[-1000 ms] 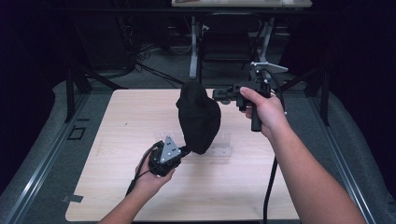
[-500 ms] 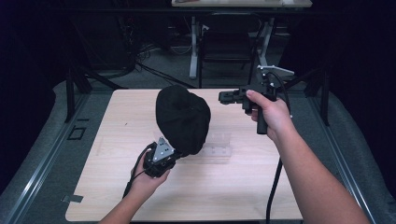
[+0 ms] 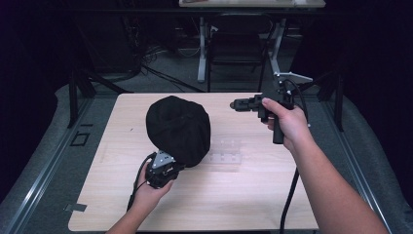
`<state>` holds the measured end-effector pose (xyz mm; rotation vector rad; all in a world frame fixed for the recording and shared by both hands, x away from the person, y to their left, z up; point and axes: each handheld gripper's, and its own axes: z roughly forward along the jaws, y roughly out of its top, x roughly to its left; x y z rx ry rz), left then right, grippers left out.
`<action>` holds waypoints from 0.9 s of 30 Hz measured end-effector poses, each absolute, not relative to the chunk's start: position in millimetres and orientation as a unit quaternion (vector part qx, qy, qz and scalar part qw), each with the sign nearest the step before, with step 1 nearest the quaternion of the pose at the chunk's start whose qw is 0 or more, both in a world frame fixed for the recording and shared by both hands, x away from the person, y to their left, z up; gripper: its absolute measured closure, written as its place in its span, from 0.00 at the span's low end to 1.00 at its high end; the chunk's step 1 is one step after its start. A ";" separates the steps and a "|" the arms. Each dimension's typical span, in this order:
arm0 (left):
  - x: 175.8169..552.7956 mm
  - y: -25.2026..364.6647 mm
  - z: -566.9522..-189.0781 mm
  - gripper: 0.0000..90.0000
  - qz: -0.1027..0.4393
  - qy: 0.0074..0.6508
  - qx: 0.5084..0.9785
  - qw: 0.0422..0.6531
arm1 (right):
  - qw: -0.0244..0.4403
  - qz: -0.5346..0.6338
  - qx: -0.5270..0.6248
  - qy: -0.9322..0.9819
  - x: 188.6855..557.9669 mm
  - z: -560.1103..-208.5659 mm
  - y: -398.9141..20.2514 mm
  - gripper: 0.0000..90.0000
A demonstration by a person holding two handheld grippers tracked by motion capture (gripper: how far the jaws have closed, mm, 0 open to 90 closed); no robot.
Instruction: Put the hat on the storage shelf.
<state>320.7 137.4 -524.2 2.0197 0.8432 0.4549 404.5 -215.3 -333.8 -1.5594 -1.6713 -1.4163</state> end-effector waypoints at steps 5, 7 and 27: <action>318.6 141.4 -524.7 0.78 0.192 0.346 0.811 0.431 | 0.208 -0.506 -0.567 -0.616 401.1 -334.5 -217.9 0.85; 317.0 144.2 -524.9 0.73 0.196 0.352 0.808 0.429 | 0.199 -0.504 -0.570 -0.617 399.5 -335.0 -218.5 0.84; 305.1 199.0 -532.9 0.51 0.208 0.409 0.781 0.423 | 0.124 -0.479 -0.575 -0.652 383.3 -336.1 -227.3 0.82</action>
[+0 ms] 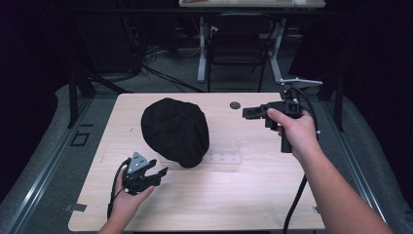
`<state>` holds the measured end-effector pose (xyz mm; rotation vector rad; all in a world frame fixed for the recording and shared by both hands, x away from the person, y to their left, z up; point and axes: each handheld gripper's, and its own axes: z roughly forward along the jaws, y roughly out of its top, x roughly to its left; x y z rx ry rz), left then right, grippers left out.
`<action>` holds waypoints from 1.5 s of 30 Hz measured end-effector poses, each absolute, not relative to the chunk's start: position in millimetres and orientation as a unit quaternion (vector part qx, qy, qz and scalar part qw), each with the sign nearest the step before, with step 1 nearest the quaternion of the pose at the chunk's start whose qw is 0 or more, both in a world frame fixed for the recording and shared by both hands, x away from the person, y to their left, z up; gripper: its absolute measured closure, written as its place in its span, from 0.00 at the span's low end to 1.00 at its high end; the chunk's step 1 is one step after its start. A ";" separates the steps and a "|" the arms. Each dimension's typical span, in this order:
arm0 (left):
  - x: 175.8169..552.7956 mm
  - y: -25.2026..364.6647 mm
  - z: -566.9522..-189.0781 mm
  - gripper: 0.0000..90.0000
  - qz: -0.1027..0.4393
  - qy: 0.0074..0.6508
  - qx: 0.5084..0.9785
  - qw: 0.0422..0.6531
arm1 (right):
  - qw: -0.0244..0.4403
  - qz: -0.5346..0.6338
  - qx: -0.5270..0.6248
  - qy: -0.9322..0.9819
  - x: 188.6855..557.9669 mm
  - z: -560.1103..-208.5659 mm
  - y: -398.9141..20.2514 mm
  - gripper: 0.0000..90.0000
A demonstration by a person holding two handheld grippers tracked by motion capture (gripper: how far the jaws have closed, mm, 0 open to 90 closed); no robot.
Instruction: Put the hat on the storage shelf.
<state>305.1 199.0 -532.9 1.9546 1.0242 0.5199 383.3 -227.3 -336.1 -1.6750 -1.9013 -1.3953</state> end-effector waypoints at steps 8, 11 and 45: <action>306.1 212.3 -546.2 0.50 0.199 0.434 0.774 0.415 | 0.094 -0.460 -0.571 -0.673 374.9 -341.5 -227.0 0.78; 306.7 212.7 -549.6 0.51 0.196 0.434 0.778 0.411 | 0.073 -0.448 -0.570 -0.685 370.2 -344.8 -226.7 0.77; 306.3 205.8 -555.9 0.51 0.184 0.423 0.784 0.415 | -0.065 -0.375 -0.562 -0.735 311.1 -443.8 -245.0 0.68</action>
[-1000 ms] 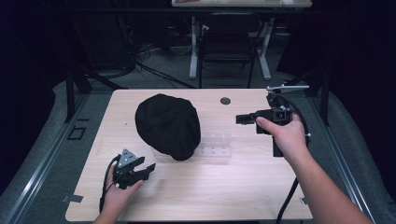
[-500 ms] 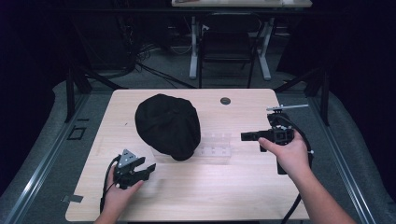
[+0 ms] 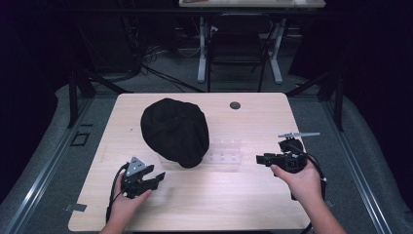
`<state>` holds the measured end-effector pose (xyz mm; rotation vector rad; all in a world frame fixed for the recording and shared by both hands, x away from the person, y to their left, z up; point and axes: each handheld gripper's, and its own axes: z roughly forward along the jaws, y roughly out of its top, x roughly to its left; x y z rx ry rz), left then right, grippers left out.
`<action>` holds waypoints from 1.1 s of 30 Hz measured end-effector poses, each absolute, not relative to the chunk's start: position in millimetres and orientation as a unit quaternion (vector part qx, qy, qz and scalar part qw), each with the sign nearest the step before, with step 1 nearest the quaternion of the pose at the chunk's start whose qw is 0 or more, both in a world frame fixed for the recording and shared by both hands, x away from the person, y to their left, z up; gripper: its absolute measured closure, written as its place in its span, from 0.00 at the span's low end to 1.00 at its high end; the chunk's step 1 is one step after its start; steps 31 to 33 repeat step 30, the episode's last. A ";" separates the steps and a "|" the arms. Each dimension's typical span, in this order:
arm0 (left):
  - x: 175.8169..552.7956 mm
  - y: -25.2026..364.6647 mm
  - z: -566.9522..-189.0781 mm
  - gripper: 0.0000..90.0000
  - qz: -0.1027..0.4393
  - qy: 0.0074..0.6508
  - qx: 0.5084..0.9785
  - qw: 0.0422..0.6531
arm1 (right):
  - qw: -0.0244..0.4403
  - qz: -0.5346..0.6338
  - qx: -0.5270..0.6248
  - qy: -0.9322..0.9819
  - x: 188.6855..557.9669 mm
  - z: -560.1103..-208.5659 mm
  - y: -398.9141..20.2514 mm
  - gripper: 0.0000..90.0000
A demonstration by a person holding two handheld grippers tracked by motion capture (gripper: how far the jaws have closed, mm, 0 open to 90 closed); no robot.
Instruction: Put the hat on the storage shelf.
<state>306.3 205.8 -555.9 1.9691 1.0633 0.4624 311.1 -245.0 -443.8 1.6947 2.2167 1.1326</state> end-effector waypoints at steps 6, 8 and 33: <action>305.9 204.5 -556.3 0.51 0.184 0.421 0.786 0.414 | 0.076 0.363 0.567 0.735 304.0 -475.0 -249.3 0.66; 306.0 204.5 -556.3 0.51 0.185 0.420 0.786 0.414 | 0.085 0.361 0.570 0.734 301.1 -483.5 -251.2 0.65; 304.1 200.2 -556.1 0.49 0.186 0.418 0.785 0.418 | 0.198 0.373 0.549 0.722 271.2 -540.7 -254.6 0.60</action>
